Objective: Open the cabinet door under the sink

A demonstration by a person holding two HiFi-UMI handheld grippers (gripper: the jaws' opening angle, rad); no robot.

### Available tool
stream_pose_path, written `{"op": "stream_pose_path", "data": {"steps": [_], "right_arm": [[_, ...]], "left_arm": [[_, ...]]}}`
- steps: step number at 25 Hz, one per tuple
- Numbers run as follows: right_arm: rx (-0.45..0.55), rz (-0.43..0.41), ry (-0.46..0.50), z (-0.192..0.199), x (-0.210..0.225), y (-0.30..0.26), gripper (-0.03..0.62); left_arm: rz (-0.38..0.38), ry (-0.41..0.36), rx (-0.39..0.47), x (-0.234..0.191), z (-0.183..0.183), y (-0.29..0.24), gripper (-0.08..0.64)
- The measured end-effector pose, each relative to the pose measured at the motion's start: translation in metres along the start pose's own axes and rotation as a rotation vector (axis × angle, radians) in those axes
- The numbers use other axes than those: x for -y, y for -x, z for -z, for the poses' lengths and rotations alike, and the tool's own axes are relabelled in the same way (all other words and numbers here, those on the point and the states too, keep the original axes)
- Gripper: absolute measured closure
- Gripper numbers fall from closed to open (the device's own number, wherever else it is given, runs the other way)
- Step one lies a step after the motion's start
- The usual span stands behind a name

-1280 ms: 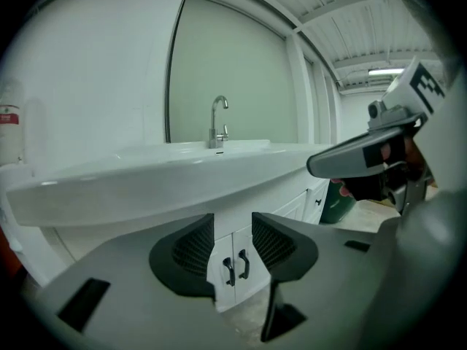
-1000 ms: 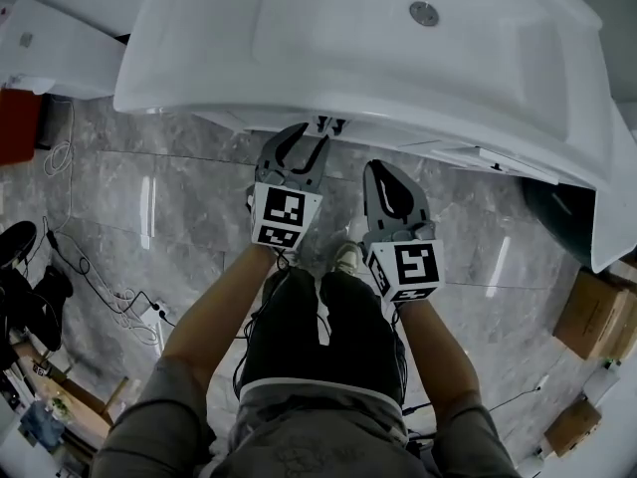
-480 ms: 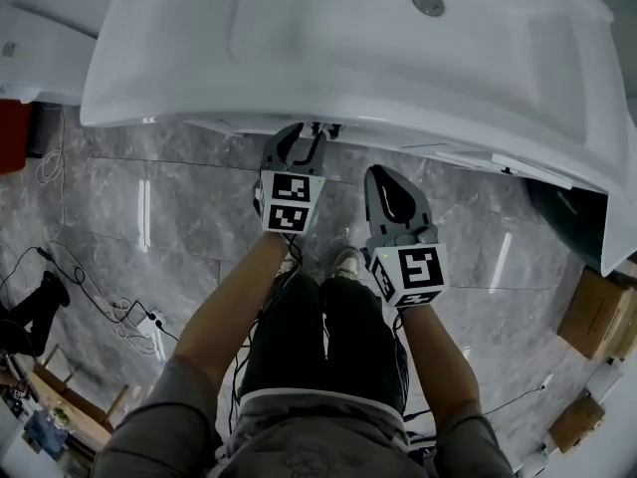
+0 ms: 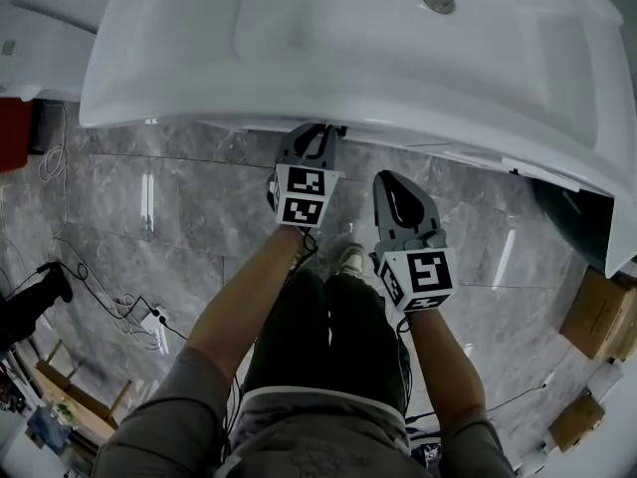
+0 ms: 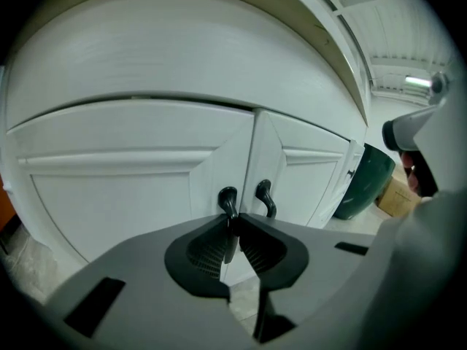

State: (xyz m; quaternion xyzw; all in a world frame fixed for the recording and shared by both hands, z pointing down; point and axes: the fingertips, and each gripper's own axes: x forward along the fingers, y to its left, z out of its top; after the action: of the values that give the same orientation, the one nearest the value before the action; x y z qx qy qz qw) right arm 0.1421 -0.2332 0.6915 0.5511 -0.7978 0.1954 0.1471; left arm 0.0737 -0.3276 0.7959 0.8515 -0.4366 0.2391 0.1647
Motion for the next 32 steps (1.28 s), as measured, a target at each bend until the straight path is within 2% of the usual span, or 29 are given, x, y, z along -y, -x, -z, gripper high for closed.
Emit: {"op": "stream_pose_path", "data": {"steps": [3,8,14,18,22,26,29,32], "right_arm": [[-0.016,-0.003,0.0,-0.002,-0.004,0.006,0.557],[-0.049,-0.008,-0.01,0.001,-0.014,0.018,0.557],[-0.136,-0.024,-0.016,0.019,-0.035,0.022,0.557],[-0.173,-0.069,-0.041,0.025,-0.061,0.027,0.557],[-0.202,-0.106,-0.071,0.03,-0.086,0.031,0.557],[-0.26,-0.163,-0.044,0.044,-0.114,0.035,0.557],[-0.29,-0.191,-0.026,0.054,-0.127,0.036,0.557],[-0.308,-0.21,-0.051,0.066,-0.145,0.035,0.557]], "left_arm": [[0.027,-0.036,-0.028,0.0,0.003,0.003,0.508],[0.062,0.018,-0.021,0.007,0.011,0.016,0.508],[0.109,-0.033,-0.056,0.014,0.036,0.048,0.508],[0.126,-0.06,-0.089,0.018,0.055,0.076,0.508],[0.144,-0.142,-0.1,0.016,0.071,0.102,0.509],[0.181,-0.232,-0.07,0.015,0.084,0.122,0.511],[0.213,-0.273,-0.024,0.014,0.089,0.136,0.511],[0.227,-0.288,-0.005,0.005,0.105,0.161,0.512]]}}
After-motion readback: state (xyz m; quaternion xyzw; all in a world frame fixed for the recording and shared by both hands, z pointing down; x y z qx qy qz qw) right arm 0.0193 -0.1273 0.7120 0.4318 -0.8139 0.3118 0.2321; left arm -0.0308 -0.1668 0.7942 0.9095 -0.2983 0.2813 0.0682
